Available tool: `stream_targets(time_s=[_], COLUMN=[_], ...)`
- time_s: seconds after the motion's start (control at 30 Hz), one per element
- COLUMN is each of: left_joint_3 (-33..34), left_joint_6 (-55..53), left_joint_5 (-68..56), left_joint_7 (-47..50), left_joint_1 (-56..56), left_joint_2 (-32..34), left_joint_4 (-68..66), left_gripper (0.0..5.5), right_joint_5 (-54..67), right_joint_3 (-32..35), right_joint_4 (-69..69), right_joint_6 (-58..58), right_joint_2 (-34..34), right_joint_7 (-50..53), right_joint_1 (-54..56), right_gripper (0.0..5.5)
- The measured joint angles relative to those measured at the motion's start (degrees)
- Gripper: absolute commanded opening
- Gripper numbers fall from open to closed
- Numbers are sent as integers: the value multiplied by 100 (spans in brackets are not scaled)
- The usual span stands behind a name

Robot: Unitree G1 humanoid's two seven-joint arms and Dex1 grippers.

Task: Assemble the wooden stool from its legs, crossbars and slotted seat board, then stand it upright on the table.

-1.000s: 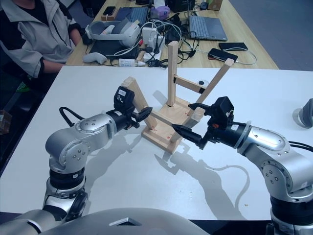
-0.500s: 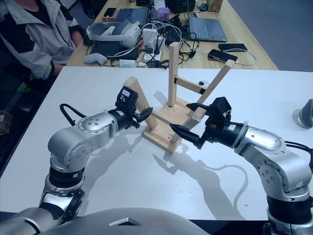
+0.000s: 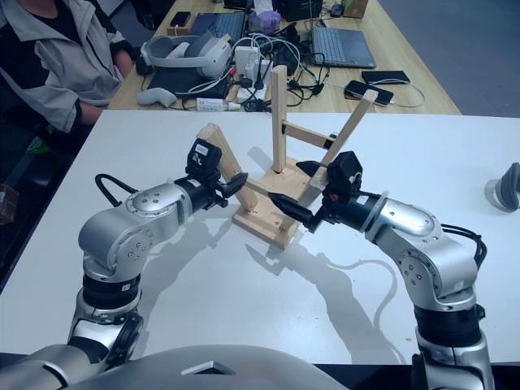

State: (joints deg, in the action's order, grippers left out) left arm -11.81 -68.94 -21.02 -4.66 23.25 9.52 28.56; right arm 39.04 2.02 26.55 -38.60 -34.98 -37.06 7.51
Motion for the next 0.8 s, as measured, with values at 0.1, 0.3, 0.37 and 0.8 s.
stream_targets(time_s=[0.1,0.3,0.37,0.8], left_joint_3=[59,159,183,306], left_joint_6=[38,49,73,197], left_joint_5=[27,30,31,190], left_joint_7=[-1,-14,-14,-14], left_joint_1=[0,0,1,35], left_joint_2=[3,-59,-75,-90], left_joint_4=[-24,-62,-95,-241], left_gripper=[268,268,268,268], right_joint_5=[-83,-187,-237,-654], right_joint_3=[-97,-196,-219,-489], right_joint_4=[-134,-228,-268,-930], right_joint_6=[62,154,199,654], right_joint_2=[86,166,247,742], right_joint_7=[-20,-110,-109,-121], right_joint_1=[134,223,234,659], right_gripper=[491,491,491,491])
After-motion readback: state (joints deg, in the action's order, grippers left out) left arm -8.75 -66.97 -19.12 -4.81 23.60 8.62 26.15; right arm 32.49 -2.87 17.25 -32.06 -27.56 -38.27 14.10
